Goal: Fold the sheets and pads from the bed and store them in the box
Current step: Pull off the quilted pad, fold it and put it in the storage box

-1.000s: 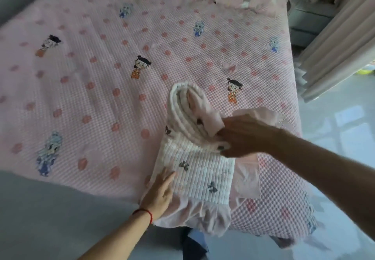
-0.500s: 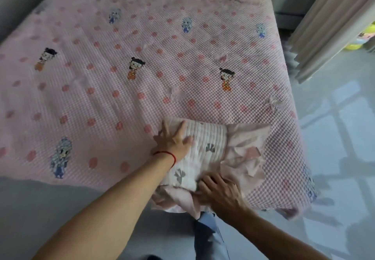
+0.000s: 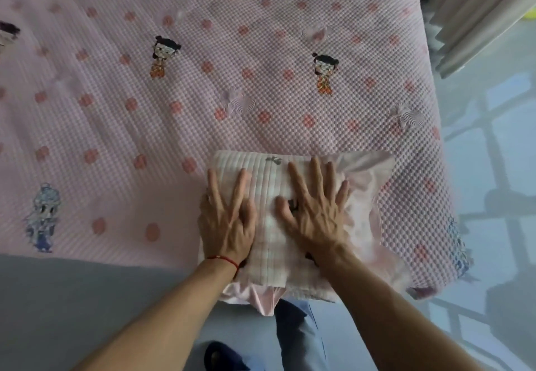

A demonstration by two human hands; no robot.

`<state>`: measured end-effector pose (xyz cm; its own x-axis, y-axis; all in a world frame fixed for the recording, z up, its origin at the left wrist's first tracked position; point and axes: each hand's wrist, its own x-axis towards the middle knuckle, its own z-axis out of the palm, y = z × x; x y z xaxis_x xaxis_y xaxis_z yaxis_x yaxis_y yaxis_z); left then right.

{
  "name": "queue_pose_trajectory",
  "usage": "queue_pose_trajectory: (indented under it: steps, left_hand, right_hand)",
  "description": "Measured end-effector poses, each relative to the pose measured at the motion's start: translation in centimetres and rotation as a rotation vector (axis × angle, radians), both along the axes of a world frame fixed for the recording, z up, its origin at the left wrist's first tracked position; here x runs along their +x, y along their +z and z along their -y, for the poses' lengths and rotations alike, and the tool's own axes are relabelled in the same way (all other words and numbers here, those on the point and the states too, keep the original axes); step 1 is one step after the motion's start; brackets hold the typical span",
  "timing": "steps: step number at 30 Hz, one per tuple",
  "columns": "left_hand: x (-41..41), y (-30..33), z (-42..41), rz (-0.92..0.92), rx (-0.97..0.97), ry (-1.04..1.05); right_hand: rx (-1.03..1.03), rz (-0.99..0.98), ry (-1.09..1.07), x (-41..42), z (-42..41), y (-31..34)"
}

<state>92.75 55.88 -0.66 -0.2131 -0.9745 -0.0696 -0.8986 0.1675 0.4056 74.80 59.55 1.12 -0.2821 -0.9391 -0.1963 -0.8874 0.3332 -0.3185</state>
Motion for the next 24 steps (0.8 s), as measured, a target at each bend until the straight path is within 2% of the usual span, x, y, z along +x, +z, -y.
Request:
queue_pose_trajectory:
  steps: [5, 7, 15, 24]
  left_hand:
    - [-0.2, -3.5, -0.1, -0.247, 0.102, 0.223]
    - [0.0, -4.2, 0.1, -0.305, 0.072, 0.218]
    - [-0.3, -8.7, 2.6, -0.244, 0.112, 0.209]
    - [-0.2, -8.2, 3.1, -0.281, 0.146, 0.201]
  right_hand:
    - [-0.1, 0.008, -0.035, -0.7, -1.3, -4.0]
    - [-0.139, 0.028, -0.035, -0.8, -1.1, -5.3]
    - [-0.155, -0.009, -0.048, -1.7, 1.3, -11.1]
    - [-0.157, -0.02, -0.057, -1.4, 1.6, -11.0]
